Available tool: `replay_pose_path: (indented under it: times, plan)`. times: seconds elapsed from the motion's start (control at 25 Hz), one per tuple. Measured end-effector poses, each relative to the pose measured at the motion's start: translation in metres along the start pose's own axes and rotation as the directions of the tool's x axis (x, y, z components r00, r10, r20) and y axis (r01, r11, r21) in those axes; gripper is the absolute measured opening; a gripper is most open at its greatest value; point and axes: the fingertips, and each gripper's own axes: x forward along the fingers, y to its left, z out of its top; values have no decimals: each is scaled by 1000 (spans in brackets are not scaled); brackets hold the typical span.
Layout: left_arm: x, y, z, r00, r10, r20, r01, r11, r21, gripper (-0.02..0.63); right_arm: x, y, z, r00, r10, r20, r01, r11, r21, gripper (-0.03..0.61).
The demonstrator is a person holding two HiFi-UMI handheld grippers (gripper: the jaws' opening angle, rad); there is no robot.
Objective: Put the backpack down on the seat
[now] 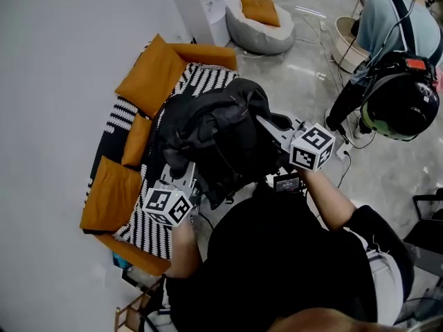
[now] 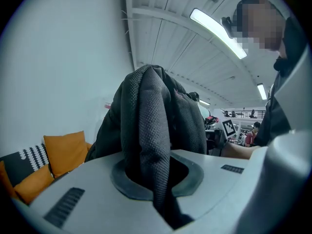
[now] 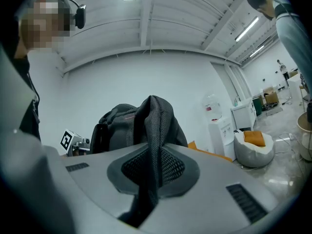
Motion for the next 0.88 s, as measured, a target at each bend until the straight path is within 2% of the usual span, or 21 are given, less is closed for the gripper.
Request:
replay_pose_path:
  times: [0.12,0.28,0.56,0.88]
  plan:
    - [47,14,30,999,40,7,-40,999,-18,35,26,-44,36,999,42,-15,-42,999,0,49]
    - [87,32,46,997,70,13,-70,997,-17,35,54,-83,57,997,75,-15,-76,997,-14,49]
    - [138,56,61,995,101,20,-101,994,-29,35,91,-136,78,994,110,-22,-111,994,-26,49]
    - [178,96,60,993,118,-10,-119,992,-41,35,129,-175,71,993,110,-49,-110,994,8,49]
